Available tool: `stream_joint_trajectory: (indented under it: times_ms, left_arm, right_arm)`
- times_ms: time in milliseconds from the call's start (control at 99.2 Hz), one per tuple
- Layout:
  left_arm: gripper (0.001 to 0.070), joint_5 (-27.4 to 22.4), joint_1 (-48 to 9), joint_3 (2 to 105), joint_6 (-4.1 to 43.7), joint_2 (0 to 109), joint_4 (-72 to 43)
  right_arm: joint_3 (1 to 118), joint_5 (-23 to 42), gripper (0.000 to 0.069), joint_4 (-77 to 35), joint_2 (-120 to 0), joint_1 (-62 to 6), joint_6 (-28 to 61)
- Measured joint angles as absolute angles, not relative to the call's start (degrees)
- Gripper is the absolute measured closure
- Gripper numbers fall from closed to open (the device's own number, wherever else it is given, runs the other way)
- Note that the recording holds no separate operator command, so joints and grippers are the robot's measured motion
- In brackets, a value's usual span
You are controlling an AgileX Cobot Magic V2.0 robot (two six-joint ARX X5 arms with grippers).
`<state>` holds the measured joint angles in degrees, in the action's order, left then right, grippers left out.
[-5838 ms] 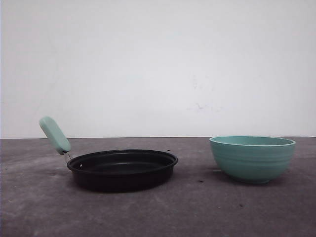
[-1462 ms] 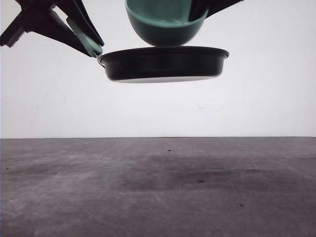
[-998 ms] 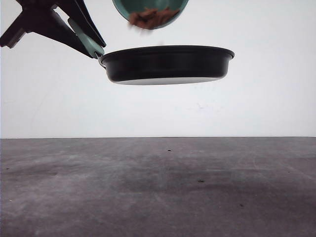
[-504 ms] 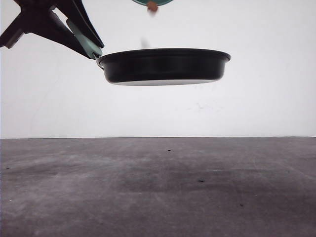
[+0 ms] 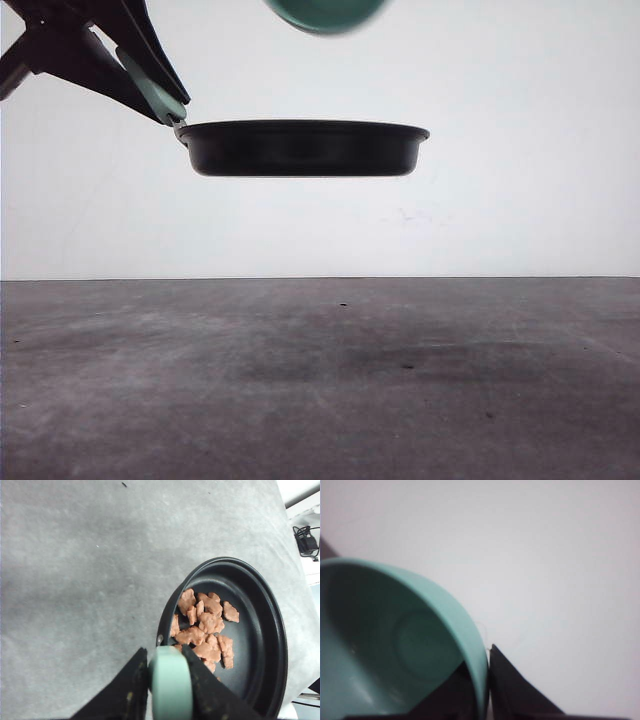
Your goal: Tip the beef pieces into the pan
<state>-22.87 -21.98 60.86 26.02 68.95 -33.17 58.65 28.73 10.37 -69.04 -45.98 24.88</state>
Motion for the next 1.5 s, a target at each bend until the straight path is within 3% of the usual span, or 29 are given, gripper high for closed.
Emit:
stream_joint_trajectory:
  times_ms: [171,333,454,544,746,1008,1079,1190,1281,1502]
  left_arm:
    - [0.0650,-22.74,-21.89,60.86,24.97,68.95,-32.95]
    - [0.0650,-21.54,-21.87,60.86,24.80,68.95,-31.00]
    - [0.0650,-21.34,-21.87,60.86,24.80,69.01,-29.02]
    - [0.0650,-21.37,-21.89,60.86,24.82,69.58,-27.66]
    - [0.0650,-21.41,-21.89,60.86,24.82,71.40,-29.17]
    - [0.0650,-21.58,-21.91,60.86,24.80,71.42,-30.26]
    - [0.0650,-21.80,-21.91,60.86,24.80,71.42,-30.24]
    - [0.0650,-22.48,-21.93,60.86,24.80,71.42,-30.24]
    - [0.0650,-22.50,-22.00,60.86,24.77,71.42,-30.24]
    - [0.0650,-22.48,-22.00,60.86,24.58,71.42,-30.22]
  right_arm:
    - [58.81,11.40,0.0673,1.58,-65.30,-28.56,-10.28]
    - [58.89,-0.43,0.0673,-18.26,-70.04,-13.58,-22.81]
    - [58.70,-9.63,0.0673,-33.74,-78.13,-7.25,-22.76]
    - [58.50,-10.96,0.0673,-39.72,-83.48,-7.25,-19.66]
    - [58.48,-11.38,0.0673,-39.59,-90.63,-8.32,-16.03]
    - [58.48,-10.50,0.0667,-38.96,-91.18,-8.27,-15.59]
    - [58.48,-10.50,0.0605,-39.05,-91.18,-8.27,-15.57]
    - [58.48,-10.46,0.0421,-39.09,-91.18,-8.27,-15.62]
    - [58.48,-10.48,0.0309,-38.81,-91.09,-8.27,-15.66]
    - [67.35,-10.33,0.0244,-41.47,-86.26,-8.14,-15.66]
